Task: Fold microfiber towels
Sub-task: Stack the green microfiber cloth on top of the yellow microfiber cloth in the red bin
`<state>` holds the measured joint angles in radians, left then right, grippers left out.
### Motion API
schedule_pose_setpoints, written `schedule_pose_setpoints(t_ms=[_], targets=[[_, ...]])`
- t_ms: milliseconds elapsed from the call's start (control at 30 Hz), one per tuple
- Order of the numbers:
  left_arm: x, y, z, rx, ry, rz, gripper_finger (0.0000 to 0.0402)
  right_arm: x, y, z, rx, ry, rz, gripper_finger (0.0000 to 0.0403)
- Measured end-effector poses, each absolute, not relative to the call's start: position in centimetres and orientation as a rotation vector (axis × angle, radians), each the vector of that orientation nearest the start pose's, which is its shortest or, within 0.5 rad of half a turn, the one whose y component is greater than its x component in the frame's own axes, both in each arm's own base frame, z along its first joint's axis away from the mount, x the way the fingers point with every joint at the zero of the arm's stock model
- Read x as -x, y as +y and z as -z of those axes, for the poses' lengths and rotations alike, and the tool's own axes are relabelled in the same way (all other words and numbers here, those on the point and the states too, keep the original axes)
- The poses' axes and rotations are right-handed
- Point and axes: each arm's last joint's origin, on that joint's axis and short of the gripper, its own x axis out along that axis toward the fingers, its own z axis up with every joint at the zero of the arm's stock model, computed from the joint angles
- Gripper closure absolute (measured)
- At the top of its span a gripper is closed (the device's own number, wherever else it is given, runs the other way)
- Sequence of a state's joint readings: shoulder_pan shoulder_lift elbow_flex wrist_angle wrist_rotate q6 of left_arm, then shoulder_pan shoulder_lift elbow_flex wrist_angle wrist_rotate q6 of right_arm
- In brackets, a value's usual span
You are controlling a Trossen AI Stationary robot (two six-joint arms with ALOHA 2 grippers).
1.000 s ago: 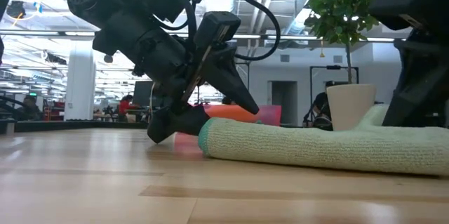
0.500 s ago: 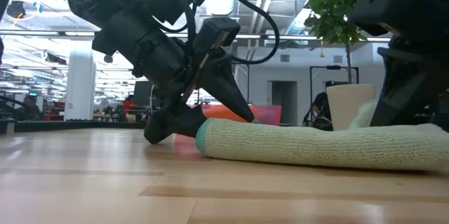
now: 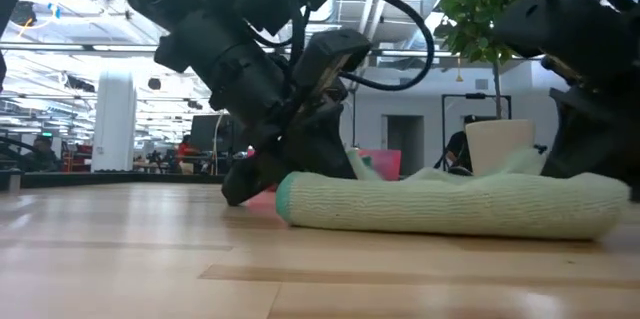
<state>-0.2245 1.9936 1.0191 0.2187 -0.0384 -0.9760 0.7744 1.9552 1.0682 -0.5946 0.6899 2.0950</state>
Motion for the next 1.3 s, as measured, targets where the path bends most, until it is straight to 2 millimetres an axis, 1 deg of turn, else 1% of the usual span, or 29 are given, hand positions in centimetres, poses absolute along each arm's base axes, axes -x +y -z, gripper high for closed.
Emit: schedule_pose_setpoints(t_ms=[67, 167, 267, 400, 567, 733, 833, 867, 933, 1000, 1067, 1233, 1300], targets=[[-37.7, -8.2, -11.2, 0.83, 0.759, -0.209, 0.0387, -24.8, 21.4, -11.1, -0.872, 0.603, 0.906, 0.0384], [-37.8, -7.3, -12.1, 0.838, 0.728, -0.223, 0.0386, -25.2, 20.7, -11.8, -0.833, 0.617, 0.897, 0.0376], [-37.7, -6.5, -13.4, 0.82, 0.7, -0.239, 0.0394, -25.9, 19.3, -12.9, -0.775, 0.615, 0.899, 0.0383], [-37.1, -4.9, -15.3, 0.795, 0.688, -0.287, 0.0395, -26.6, 16.5, -14.9, -0.655, 0.652, 0.93, 0.0384], [-36.2, -1.7, -17.9, 0.74, 0.644, -0.371, 0.0391, -27.8, 12.0, -18.4, -0.541, 0.652, 0.939, 0.0384], [-34.7, 2.7, -21.1, 0.69, 0.577, -0.448, 0.0392, -28.9, 6.2, -22.0, -0.466, 0.628, 0.938, 0.0383], [-33.5, 5.3, -22.4, 0.651, 0.56, -0.517, 0.0392, -29.9, 2.7, -23.8, -0.457, 0.572, 0.921, 0.0383], [-33.2, 6.3, -22.6, 0.639, 0.558, -0.54, 0.0392, -29.8, 1.6, -24.1, -0.439, 0.582, 0.921, 0.0383], [-32.5, 8.2, -22.9, 0.62, 0.553, -0.577, 0.0392, -30.6, -0.6, -24.7, -0.448, 0.551, 0.905, 0.0383], [-31.9, 10.1, -23.1, 0.622, 0.545, -0.594, 0.0392, -30.7, -2.7, -24.6, -0.458, 0.572, 0.906, 0.0382], [-31.3, 11.9, -23.0, 0.639, 0.552, -0.601, 0.0392, -31.3, -4.5, -24.2, -0.482, 0.568, 0.896, 0.0382], [-30.2, 15.5, -22.4, 0.634, 0.543, -0.632, 0.0392, -32.6, -8.4, -21.7, -0.492, 0.599, 0.919, 0.0382], [-29.9, 16.8, -22.3, 0.619, 0.518, -0.646, 0.0392, -32.8, -9.9, -20.7, -0.511, 0.615, 0.933, 0.0381]])
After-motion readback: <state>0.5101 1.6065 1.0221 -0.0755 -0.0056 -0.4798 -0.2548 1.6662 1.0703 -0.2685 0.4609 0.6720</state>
